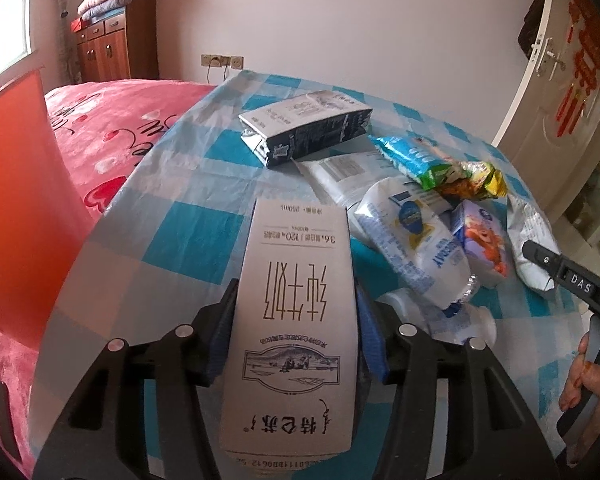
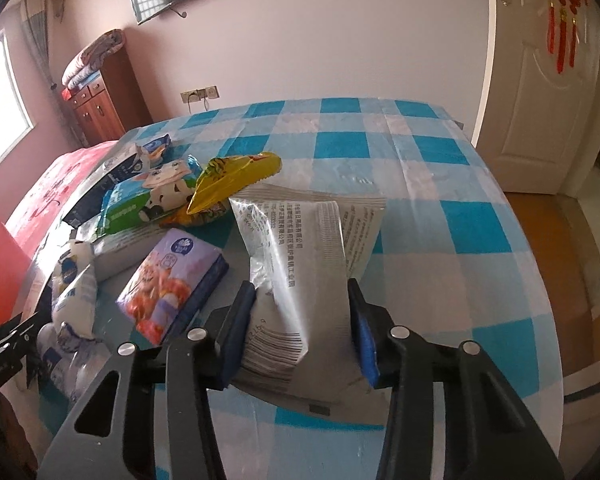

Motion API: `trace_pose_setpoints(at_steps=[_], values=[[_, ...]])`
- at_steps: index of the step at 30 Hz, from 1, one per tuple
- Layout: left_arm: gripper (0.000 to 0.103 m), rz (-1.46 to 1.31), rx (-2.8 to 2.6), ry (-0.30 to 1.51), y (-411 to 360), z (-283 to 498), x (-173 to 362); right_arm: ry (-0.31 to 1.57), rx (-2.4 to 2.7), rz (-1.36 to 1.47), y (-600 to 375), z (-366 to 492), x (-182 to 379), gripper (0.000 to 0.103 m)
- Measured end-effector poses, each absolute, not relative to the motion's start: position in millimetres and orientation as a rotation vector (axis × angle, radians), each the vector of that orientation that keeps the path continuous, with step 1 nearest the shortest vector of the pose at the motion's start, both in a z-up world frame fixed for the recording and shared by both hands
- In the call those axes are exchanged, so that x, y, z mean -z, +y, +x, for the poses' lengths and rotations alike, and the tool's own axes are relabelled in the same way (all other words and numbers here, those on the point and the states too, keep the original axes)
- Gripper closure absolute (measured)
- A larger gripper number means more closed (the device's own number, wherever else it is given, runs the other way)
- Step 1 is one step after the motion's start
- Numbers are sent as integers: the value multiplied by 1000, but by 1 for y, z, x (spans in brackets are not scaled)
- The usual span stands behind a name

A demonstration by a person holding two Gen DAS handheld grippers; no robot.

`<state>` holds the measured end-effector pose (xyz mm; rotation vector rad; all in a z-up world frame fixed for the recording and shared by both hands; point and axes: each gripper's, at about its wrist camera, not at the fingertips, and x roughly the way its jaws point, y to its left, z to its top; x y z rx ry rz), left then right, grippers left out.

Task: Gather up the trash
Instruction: 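Grasp the white paper envelope with the right gripper while the left holds the carton, then carry both items to the orange bucket and open both grippers over it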

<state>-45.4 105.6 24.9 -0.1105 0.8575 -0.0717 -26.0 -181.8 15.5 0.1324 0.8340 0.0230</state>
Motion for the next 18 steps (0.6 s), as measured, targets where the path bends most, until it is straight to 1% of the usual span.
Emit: trace_pose_setpoints(at_steps=[8, 18], values=[[48, -118, 89, 816, 109, -57, -41, 810, -39, 140, -183, -46, -24, 60], [48, -130, 122, 750, 113, -71, -64, 734, -124, 174, -168, -68, -66, 60]])
